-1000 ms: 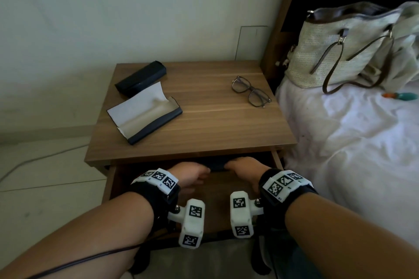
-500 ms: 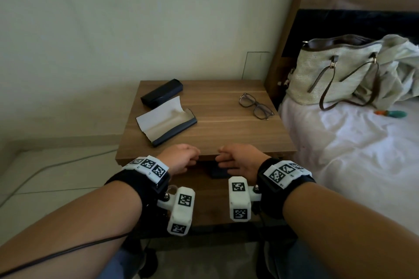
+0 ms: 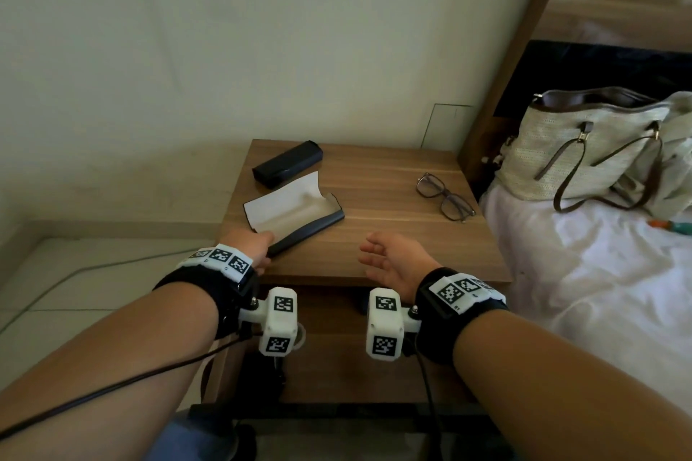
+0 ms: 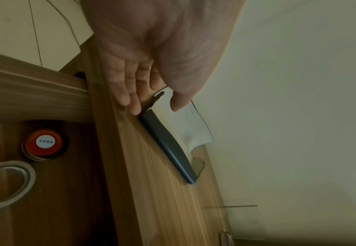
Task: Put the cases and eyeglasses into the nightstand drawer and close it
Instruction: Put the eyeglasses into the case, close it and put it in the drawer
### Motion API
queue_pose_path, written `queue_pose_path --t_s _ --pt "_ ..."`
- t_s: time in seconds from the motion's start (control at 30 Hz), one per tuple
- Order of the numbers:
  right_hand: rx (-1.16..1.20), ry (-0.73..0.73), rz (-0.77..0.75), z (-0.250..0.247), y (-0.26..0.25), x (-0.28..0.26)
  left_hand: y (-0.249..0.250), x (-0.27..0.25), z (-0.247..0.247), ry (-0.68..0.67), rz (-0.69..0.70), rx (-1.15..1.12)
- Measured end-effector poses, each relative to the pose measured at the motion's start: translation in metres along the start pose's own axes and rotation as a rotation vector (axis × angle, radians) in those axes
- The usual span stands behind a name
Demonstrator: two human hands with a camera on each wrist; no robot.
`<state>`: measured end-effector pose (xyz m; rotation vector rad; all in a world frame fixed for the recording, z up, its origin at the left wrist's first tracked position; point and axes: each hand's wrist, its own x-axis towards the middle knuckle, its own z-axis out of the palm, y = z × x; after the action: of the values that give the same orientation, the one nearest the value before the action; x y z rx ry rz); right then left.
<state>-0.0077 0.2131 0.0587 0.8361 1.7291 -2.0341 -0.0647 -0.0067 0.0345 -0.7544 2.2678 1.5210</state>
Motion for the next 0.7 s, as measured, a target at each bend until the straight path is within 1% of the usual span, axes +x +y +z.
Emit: queue_pose_path --t_s 0.07,0.17,0.3,0.47,0.63,0.7 --pt "-0.014 -0.002 -0.001 -0.001 0.004 0.007 -0.001 0.005 0.001 -0.017 -0.030 -0.044" --pt "-0.020 0.006 0.000 -0.005 0.009 0.013 -0.005 0.020 0.004 -0.018 -0.019 -0.058" --pt "0.016 0.020 0.006 -0.008 0.012 0.018 -0.005 0.030 0.005 -0.020 -0.006 0.001" --pt "0.036 0.028 0.000 -0.013 0.016 0.020 -0.001 0.029 0.007 0.026 0.011 0.093" --pt "0.023 0.058 -0.050 -0.027 0.018 0.020 0.003 0.022 0.014 0.055 0.031 0.093" --pt "0.016 0.069 -0.064 -0.034 0.018 0.019 0.003 0.018 0.018 0.044 0.041 0.119"
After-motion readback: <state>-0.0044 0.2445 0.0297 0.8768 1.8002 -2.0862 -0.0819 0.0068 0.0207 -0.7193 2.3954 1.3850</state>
